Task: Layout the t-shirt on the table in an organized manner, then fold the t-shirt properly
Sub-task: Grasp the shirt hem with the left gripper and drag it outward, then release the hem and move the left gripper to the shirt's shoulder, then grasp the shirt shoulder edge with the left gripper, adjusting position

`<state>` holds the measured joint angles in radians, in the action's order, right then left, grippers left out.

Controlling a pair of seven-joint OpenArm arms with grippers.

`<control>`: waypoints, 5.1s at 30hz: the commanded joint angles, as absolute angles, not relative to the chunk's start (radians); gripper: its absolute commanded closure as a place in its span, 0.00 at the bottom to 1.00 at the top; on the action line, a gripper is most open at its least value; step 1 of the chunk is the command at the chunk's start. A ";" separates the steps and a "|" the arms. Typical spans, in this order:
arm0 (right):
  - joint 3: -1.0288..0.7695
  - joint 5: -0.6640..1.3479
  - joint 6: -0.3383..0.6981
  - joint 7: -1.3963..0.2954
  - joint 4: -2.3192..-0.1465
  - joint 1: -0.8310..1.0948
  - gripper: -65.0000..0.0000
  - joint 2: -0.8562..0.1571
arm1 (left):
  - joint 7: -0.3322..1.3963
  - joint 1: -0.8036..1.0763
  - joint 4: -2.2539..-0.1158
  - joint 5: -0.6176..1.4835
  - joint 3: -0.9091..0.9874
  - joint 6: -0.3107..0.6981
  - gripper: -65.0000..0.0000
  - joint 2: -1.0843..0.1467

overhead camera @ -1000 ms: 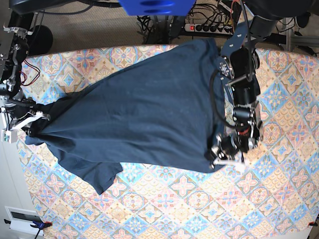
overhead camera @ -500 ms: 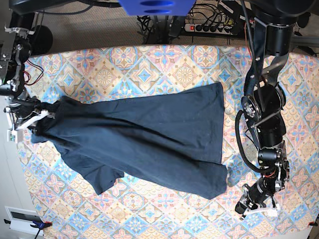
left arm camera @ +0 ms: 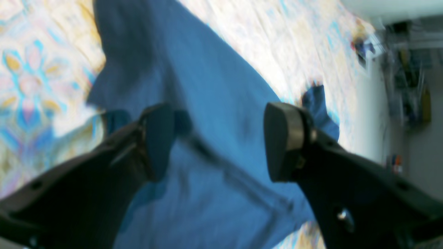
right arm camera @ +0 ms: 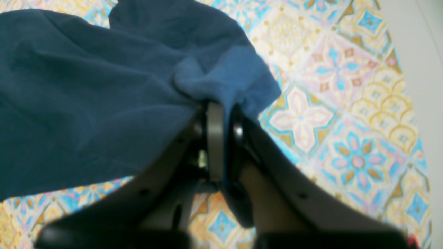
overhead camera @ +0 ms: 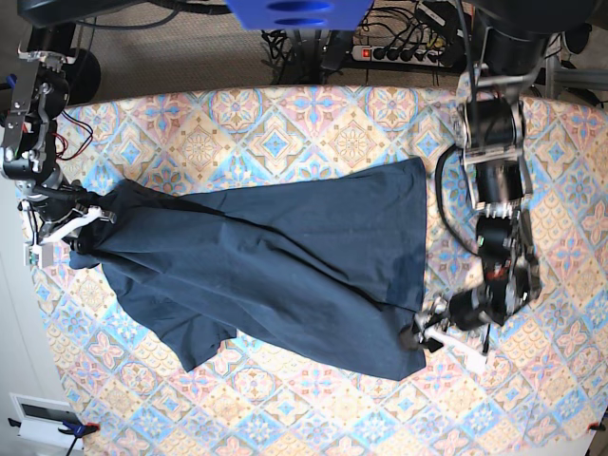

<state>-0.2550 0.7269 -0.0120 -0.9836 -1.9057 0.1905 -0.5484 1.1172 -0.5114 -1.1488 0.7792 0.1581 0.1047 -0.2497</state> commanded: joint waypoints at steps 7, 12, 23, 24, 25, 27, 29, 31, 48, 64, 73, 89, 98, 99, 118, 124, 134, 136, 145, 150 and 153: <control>-0.265 0.728 -0.008 -0.958 -1.908 0.159 0.99 -0.572 | 1.260 -0.236 -1.460 0.855 0.294 0.117 0.55 -0.266; -0.263 0.728 -0.008 -0.960 -1.908 0.159 0.99 -0.572 | 1.277 -0.024 -1.633 0.944 0.361 0.117 0.58 -0.266; -0.225 0.728 -0.008 -0.957 -1.822 0.145 0.99 -0.572 | 1.276 0.231 -1.741 1.046 0.415 0.117 0.58 -0.177; -0.223 0.728 -0.008 -0.958 -1.819 0.125 0.99 -0.572 | 1.276 0.236 -1.741 1.046 0.415 0.117 0.58 -0.170; -0.222 0.728 -0.008 -0.961 -1.819 0.108 0.99 -0.572 | 1.277 0.237 -1.741 1.047 0.415 0.117 0.58 -0.168; -0.222 0.728 -0.008 -0.961 -1.817 0.087 0.99 -0.572 | 1.277 0.239 -1.741 1.049 0.415 0.117 0.58 -0.151; -0.222 0.728 -0.008 -0.961 -1.817 0.074 0.99 -0.572 | 1.277 0.246 -1.744 1.052 0.415 0.117 0.58 -0.136; -0.222 0.728 -0.008 -0.961 -1.817 0.074 0.99 -0.572 | 1.277 0.251 -1.744 1.076 0.415 0.117 0.58 -0.133; -0.222 0.728 -0.008 -0.963 -1.822 0.074 0.99 -0.572 | 1.274 0.311 -1.732 1.104 0.420 0.116 0.31 -0.058; -0.222 0.728 -0.008 -0.961 -1.817 0.074 0.99 -0.572 | 1.273 0.205 -1.463 1.106 0.561 0.116 0.31 0.015; -0.222 0.728 -0.008 -0.961 -1.817 0.074 0.99 -0.572 | 1.271 0.044 -1.237 1.101 0.684 0.116 0.50 0.010; -0.222 0.728 -0.008 -0.960 -1.827 0.077 0.99 -0.572 | 1.276 0.028 -1.489 1.099 0.696 0.122 0.90 -0.042; -0.222 0.728 -0.008 -0.960 -1.828 0.081 0.99 -0.572 | 1.276 0.064 -1.593 1.098 0.653 0.119 1.00 -0.042; -0.222 0.728 -0.008 -0.960 -1.828 0.081 0.99 -0.572 | 1.276 0.064 -1.593 1.098 0.654 0.119 1.00 -0.042; -0.222 0.728 -0.008 -0.963 -1.830 0.082 0.99 -0.572 | 1.268 0.280 -1.768 1.101 0.584 0.001 0.46 0.074; -0.222 0.730 -0.008 -0.963 -1.850 0.082 0.99 -0.572 | 1.196 0.274 -1.713 1.099 0.582 -0.002 0.51 0.094; -0.222 0.730 -0.008 -0.963 -1.850 0.082 0.99 -0.572 | 1.201 0.231 -1.603 1.099 0.584 -0.004 0.51 0.108; -0.222 0.730 -0.008 -0.961 -1.850 0.082 0.99 -0.572 | 1.202 0.246 -1.603 1.101 0.584 -0.004 0.51 0.116; -0.222 0.730 -0.008 -0.961 -1.850 0.082 0.99 -0.572 | 1.193 0.286 -1.695 1.098 0.628 -0.004 0.51 0.119; -0.222 0.730 -0.008 -0.963 -1.850 0.082 0.99 -0.572 | 1.194 0.214 -1.604 1.075 0.661 -0.004 0.51 0.117; -0.222 0.730 -0.008 -0.963 -1.850 0.082 0.99 -0.572 | 1.194 0.165 -1.541 1.041 0.661 -0.004 0.51 0.119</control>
